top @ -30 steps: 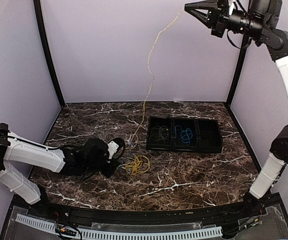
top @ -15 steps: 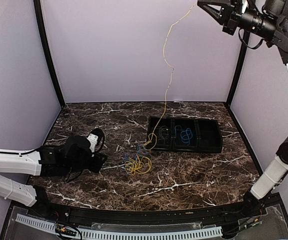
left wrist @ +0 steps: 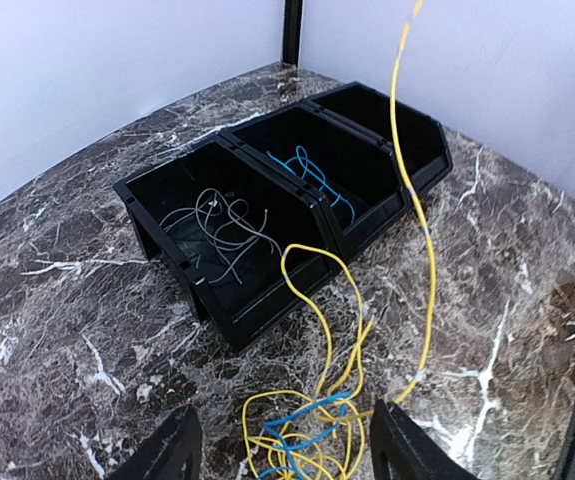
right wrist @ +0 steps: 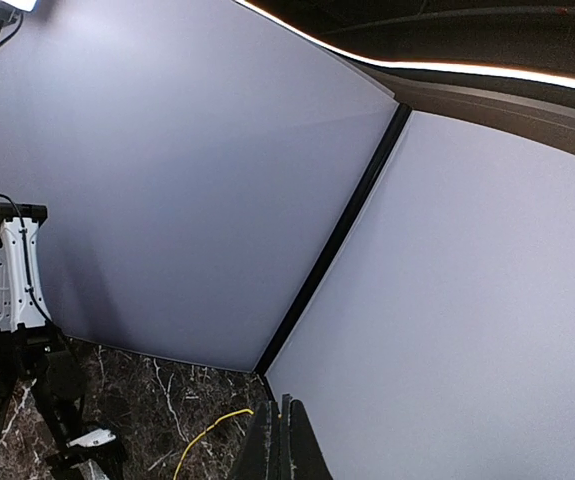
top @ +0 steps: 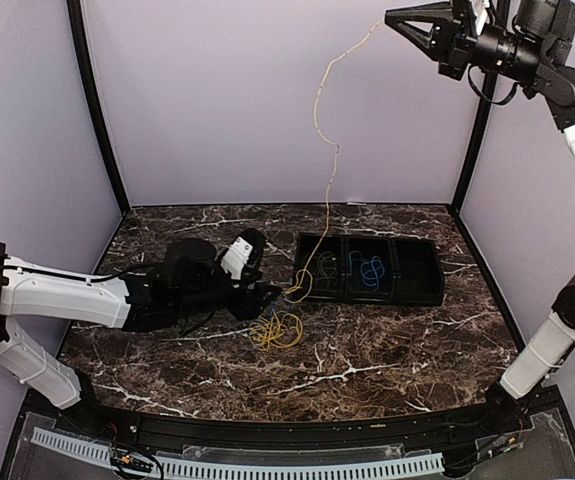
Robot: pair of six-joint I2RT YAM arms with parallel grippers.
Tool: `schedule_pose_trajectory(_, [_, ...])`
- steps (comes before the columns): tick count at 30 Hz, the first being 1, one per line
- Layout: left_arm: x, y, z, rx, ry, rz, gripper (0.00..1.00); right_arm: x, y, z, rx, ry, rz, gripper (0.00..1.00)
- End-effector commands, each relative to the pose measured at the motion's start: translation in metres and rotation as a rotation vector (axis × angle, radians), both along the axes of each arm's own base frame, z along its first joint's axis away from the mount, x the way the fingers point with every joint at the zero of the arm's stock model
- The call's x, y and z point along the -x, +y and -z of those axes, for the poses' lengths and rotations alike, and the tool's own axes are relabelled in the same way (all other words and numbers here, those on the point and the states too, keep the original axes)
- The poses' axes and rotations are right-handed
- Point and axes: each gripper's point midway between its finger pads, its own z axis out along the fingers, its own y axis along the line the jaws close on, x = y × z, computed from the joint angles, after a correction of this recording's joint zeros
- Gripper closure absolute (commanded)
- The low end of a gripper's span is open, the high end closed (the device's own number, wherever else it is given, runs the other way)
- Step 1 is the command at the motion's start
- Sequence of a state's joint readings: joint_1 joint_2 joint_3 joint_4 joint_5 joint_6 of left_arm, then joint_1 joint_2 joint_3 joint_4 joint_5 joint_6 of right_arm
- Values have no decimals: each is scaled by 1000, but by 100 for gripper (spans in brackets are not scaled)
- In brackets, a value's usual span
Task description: Untangle the cables
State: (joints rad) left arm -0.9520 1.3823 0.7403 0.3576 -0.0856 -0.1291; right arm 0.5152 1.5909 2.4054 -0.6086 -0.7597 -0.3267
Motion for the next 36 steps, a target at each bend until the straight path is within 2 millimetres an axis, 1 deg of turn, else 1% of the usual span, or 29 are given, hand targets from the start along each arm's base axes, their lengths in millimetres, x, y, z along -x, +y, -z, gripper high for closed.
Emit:
schedule_pose_trajectory(1, [-8,-18,19,-183,-94,105,40,4,-1,-4,-16,-10,-18,100])
schedule_pose_trajectory(4, [-12,-27,40,-275,-84,160,43,2,1,-2,-10,-2,-20,100])
schedule_pose_trajectory(5, [-13,-26,46,-302,-83,175,45,2,1,-1,-9,-3,-21,100])
schedule_pose_trajectory(7, [-15,-31,50,-310,-80,197,49,1,2,0,-7,0,-21,100])
schedule_pose_trajectory(8, [-15,-33,51,-309,-80,204,54,0,2,1,-5,2,-21,100])
schedule_pose_trajectory(11, [-18,-37,50,-276,-84,218,62,-2,3,3,0,8,-22,100])
schedule_pose_trajectory(12, [-18,-39,53,-269,-77,223,68,-2,3,3,0,7,-20,100])
schedule_pose_trajectory(13, [-20,-39,56,-274,-69,216,72,-4,4,4,2,7,-17,100])
schedule_pose_trajectory(14, [-23,-37,59,-279,-57,204,79,-6,4,5,4,8,-10,100])
schedule_pose_trajectory(16, [-24,-34,67,-299,-35,187,85,-9,0,2,4,-12,24,100])
schedule_pose_trajectory(17, [-22,-31,72,-308,-22,186,86,-11,-3,0,1,-23,48,100])
schedule_pose_trajectory(20, [-18,-15,86,-346,17,148,89,-21,-21,-16,-31,-56,127,100])
schedule_pose_trajectory(21, [-14,-8,92,-356,33,139,90,-25,-30,-22,-45,-66,153,100])
schedule_pose_trajectory(22, [-9,0,102,-380,56,135,91,-30,-40,-28,-56,-77,189,100])
schedule_pose_trajectory(23, [-8,4,103,-389,57,122,94,-33,-49,-33,-63,-93,220,100])
schedule_pose_trajectory(24, [-5,13,112,-423,80,113,96,-37,-60,-39,-68,-111,261,100])
schedule_pose_trajectory(25, [-8,21,114,-449,83,71,98,-43,-73,-45,-83,-122,310,100])
schedule_pose_trajectory(26, [-5,31,122,-494,113,51,99,-50,-87,-51,-101,-127,353,100])
schedule_pose_trajectory(27, [-8,40,125,-515,125,3,100,-58,-101,-55,-115,-126,391,100])
schedule_pose_trajectory(28, [-4,51,134,-550,154,-17,100,-63,-112,-58,-128,-119,414,100])
schedule_pose_trajectory(29, [-6,57,134,-553,160,-60,100,-68,-121,-59,-136,-114,433,100])
schedule_pose_trajectory(30, [-4,60,135,-546,181,-77,100,-71,-127,-60,-140,-112,446,100])
schedule_pose_trajectory(31, [-3,60,132,-512,202,-97,100,-75,-132,-59,-138,-112,461,100])
schedule_pose_trajectory(33, [-1,66,133,-505,236,-137,100,-79,-138,-57,-137,-110,489,100])
schedule_pose_trajectory(36, [0,77,141,-524,269,-192,100,-84,-147,-57,-147,-106,542,100])
